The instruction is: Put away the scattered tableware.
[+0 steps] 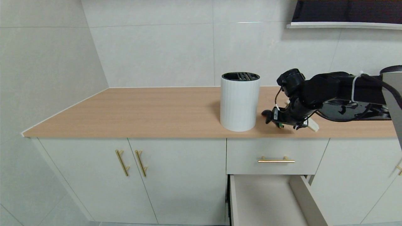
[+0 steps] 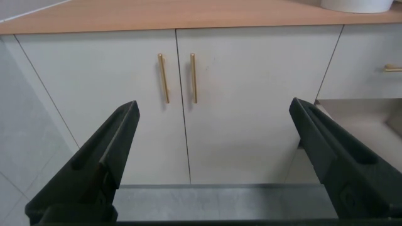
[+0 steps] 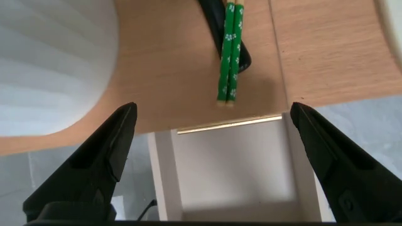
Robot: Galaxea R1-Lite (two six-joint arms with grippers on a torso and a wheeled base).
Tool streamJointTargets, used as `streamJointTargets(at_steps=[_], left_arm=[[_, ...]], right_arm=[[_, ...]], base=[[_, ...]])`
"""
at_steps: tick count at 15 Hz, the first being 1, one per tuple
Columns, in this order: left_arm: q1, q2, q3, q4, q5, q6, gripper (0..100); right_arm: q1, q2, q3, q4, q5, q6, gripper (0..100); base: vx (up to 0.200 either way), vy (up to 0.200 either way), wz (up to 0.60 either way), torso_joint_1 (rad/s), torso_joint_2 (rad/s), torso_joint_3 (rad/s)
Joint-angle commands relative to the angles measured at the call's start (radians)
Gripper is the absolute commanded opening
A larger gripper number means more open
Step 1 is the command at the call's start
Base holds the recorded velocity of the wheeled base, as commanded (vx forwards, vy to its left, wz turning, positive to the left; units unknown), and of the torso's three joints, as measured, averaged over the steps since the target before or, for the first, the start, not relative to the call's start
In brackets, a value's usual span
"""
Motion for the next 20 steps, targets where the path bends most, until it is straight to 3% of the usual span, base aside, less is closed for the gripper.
streamJointTargets(at_steps=[1,11,12,20], left_arm=[[0.001,0.000,0.000,0.000,0.000,0.000,100],[-0.001,0.000,0.000,0.000,0.000,0.000,100],[0.001,0.000,0.000,0.000,0.000,0.000,100],[0.001,0.000,0.000,0.000,0.000,0.000,100]], right_arm=[[-0.009,0.028,-0.002,-0.001,0.000,0.000,100],[-0.018,0.043,-0.002,-0.039,0.000,0.003,100],[-0.018,0.048,-0.002,-0.039,0.000,0.003,0],[-0.018,0.034,-0.002,-0.031,-0.014,0.002,0]], base=[[0.000,0.000,0.00,0.000,0.00,0.000],[0.000,0.000,0.00,0.000,0.00,0.000],[0.000,0.000,0.00,0.000,0.00,0.000],[0.000,0.000,0.00,0.000,0.00,0.000]])
